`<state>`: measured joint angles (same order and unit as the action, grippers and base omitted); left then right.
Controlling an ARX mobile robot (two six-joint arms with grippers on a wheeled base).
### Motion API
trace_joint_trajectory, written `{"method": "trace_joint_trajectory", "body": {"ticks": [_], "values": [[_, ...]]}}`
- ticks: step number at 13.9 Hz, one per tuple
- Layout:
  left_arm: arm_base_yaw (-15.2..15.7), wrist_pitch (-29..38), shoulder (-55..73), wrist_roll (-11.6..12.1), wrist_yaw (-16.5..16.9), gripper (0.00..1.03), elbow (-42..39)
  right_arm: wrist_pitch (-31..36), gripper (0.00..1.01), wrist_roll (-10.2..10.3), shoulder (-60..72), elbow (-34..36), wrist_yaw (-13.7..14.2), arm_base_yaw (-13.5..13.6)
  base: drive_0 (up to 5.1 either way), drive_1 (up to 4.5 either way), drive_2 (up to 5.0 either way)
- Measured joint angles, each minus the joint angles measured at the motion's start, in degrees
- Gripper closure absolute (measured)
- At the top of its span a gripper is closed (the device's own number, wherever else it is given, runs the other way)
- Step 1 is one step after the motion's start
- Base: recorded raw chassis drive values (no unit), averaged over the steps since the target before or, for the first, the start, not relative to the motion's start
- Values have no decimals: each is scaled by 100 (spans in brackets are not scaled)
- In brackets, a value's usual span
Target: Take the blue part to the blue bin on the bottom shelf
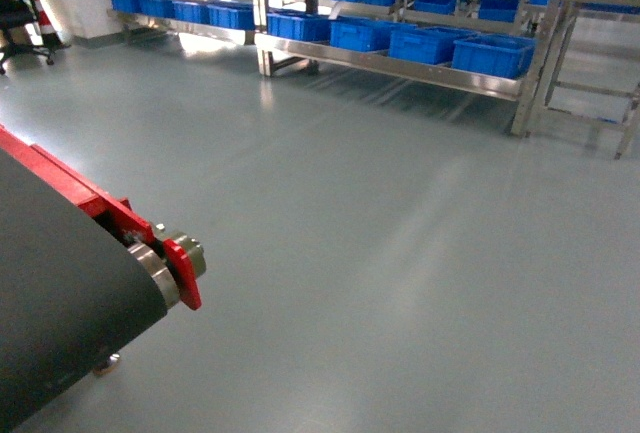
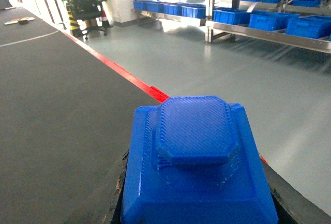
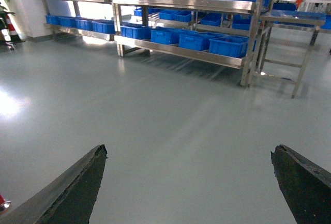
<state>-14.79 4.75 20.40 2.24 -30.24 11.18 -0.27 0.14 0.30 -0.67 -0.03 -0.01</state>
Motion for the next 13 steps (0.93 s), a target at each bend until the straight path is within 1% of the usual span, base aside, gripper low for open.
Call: {"method": "trace_joint_trajectory", "body": {"ticks": [13], "values": [[0, -2, 0, 0, 0, 59, 0, 0, 3, 0, 0, 0, 0, 0, -172, -172, -172]]}}
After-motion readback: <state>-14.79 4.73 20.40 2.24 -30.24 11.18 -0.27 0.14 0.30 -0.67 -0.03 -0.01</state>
